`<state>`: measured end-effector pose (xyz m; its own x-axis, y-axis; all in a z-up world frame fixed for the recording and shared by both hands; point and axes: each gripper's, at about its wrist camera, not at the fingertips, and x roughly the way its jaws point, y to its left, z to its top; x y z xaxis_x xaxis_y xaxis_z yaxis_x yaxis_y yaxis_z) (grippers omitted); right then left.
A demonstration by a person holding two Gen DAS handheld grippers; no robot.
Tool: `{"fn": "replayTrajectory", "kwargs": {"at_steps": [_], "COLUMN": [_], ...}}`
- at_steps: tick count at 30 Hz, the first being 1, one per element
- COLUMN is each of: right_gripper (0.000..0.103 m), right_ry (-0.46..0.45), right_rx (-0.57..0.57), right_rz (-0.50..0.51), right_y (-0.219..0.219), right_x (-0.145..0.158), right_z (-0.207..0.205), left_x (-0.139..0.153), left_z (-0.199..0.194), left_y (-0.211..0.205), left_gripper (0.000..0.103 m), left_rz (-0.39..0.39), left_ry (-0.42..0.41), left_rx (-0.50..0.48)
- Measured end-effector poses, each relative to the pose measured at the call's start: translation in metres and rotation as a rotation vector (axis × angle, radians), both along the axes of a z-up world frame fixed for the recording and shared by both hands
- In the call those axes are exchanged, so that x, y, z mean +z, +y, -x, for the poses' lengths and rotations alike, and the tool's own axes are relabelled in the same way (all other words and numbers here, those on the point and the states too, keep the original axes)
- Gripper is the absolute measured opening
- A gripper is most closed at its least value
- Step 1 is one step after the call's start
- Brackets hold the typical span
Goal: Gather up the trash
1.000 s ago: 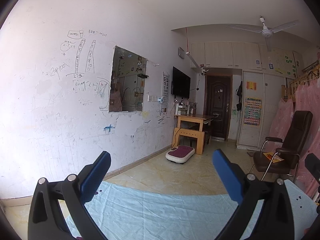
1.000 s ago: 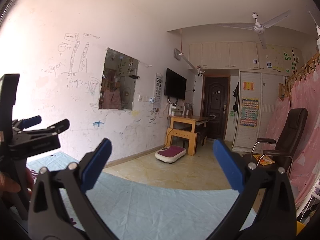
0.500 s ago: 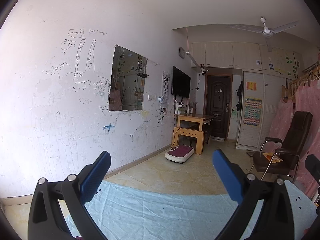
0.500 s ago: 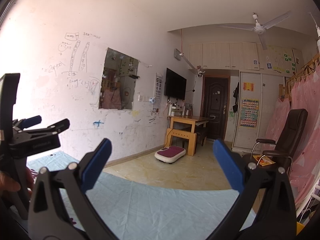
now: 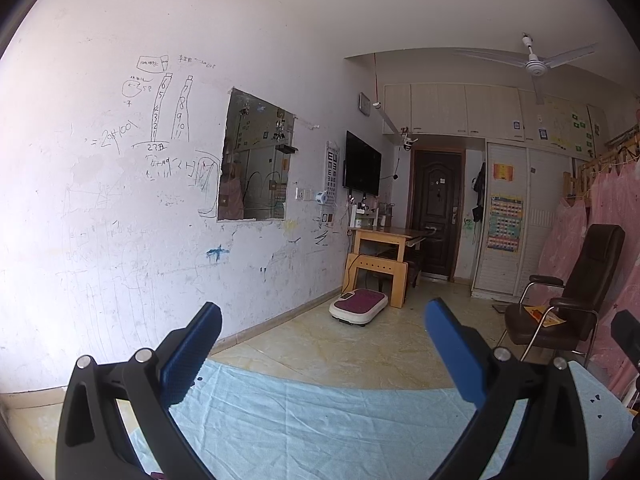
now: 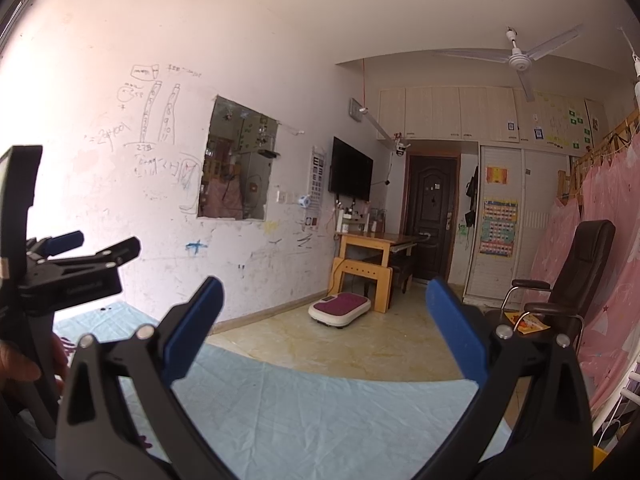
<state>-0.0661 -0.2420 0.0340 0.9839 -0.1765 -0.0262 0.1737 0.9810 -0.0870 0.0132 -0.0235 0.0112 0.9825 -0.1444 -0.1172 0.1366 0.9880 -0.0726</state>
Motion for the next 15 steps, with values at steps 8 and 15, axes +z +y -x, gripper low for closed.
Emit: {"fn": "replayTrajectory", "kwargs": {"at_steps": [8, 15], "right_gripper": [0.098, 0.098], "right_ry": [0.000, 0.001], "right_rx": [-0.003, -0.001], "right_rz": [0.003, 0.004], "right_y": [-0.0004, -0.0009], "right_x": [0.0002, 0.0016], "right_z": [0.0004, 0.0011], "left_x": [-0.0005, -0.0006], "left_z": [0.0006, 0.0015], "left_y": [-0.0018, -0.0025], "left_gripper": [0.097, 0.097], "left_rz": [0.000, 0.001], "left_ry": [0.001, 0.003], "left_rx": [0.000, 0.002]}}
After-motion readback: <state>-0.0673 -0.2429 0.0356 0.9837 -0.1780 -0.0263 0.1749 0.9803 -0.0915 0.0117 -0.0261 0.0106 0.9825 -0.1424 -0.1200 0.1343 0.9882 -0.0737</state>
